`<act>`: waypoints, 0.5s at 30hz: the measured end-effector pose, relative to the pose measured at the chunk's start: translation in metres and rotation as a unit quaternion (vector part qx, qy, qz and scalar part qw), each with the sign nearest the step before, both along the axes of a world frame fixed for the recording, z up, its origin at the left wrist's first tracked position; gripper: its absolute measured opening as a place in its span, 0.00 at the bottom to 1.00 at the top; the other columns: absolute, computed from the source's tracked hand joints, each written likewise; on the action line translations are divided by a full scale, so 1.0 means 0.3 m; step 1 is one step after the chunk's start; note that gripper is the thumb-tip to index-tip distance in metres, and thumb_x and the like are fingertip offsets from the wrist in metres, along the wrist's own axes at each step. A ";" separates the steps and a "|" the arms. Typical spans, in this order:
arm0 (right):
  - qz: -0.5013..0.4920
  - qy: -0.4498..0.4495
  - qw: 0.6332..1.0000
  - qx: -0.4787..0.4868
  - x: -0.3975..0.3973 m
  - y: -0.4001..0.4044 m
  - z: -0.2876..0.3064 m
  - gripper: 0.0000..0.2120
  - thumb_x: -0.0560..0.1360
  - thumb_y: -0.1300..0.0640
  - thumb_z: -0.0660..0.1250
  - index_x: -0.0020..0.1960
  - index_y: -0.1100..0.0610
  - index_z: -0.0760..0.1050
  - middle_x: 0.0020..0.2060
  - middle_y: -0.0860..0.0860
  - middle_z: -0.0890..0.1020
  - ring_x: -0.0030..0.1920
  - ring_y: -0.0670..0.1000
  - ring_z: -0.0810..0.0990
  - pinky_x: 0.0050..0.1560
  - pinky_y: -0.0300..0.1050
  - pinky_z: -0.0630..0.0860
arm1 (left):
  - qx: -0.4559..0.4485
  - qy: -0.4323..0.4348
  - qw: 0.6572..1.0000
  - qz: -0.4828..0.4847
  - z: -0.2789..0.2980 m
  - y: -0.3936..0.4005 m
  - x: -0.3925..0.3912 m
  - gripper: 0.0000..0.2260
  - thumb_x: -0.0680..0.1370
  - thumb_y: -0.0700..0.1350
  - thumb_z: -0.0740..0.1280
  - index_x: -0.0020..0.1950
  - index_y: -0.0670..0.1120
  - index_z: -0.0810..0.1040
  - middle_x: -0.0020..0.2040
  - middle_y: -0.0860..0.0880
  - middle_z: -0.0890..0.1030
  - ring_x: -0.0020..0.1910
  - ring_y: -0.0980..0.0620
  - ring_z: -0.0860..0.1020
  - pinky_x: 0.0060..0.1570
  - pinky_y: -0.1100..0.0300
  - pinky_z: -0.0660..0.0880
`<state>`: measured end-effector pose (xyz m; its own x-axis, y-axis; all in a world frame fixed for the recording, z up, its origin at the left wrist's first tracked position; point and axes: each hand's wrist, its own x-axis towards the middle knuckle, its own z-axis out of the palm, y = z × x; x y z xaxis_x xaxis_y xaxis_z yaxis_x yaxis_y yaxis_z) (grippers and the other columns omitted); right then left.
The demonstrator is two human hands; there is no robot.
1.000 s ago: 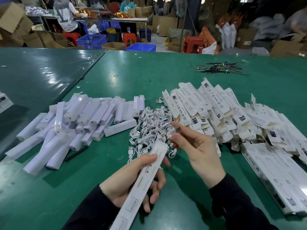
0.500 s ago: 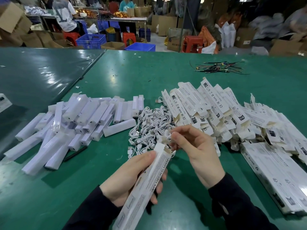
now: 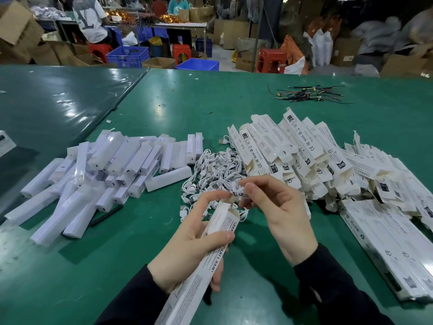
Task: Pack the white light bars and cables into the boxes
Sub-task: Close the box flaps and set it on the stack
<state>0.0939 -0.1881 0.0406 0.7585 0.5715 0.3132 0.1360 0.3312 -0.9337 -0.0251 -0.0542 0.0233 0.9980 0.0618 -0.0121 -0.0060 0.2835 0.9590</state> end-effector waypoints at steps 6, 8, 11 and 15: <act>0.028 -0.053 0.996 -0.068 -0.004 0.006 -0.015 0.04 0.75 0.58 0.68 0.48 0.53 0.81 0.37 0.47 0.83 0.39 0.44 0.81 0.44 0.35 0.76 | -0.023 0.012 1.000 -0.002 0.007 -0.012 0.002 0.19 0.70 0.44 0.70 0.57 0.57 0.68 0.35 0.38 0.71 0.17 0.47 0.73 0.18 0.62 0.72; 0.028 -0.057 0.994 -0.089 0.009 -0.002 -0.016 0.02 0.74 0.58 0.70 0.45 0.53 0.80 0.35 0.48 0.83 0.37 0.47 0.81 0.44 0.39 0.77 | -0.031 0.014 0.999 -0.001 0.003 -0.014 0.002 0.19 0.70 0.44 0.70 0.55 0.57 0.67 0.37 0.38 0.71 0.17 0.47 0.72 0.18 0.61 0.71; 0.027 -0.107 0.984 -0.137 0.022 -0.013 -0.016 0.01 0.73 0.58 0.73 0.43 0.54 0.82 0.35 0.51 0.83 0.36 0.50 0.80 0.43 0.43 0.77 | -0.027 0.018 0.999 -0.009 -0.009 -0.026 0.004 0.19 0.70 0.44 0.69 0.54 0.58 0.65 0.37 0.40 0.73 0.18 0.47 0.72 0.18 0.59 0.72; 0.045 -0.136 0.974 -0.174 0.024 -0.024 -0.005 0.01 0.72 0.58 0.74 0.42 0.53 0.84 0.35 0.50 0.84 0.37 0.49 0.79 0.43 0.45 0.76 | -0.014 0.025 0.999 -0.020 -0.012 -0.035 0.005 0.19 0.70 0.45 0.69 0.53 0.58 0.63 0.39 0.40 0.75 0.19 0.47 0.72 0.20 0.57 0.74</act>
<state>0.1010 -0.1953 0.0392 0.6165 0.7393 0.2710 0.3782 0.0239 -0.9254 -0.0236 -0.0648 0.0196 0.9978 0.0215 -0.0630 0.0533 0.3091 0.9495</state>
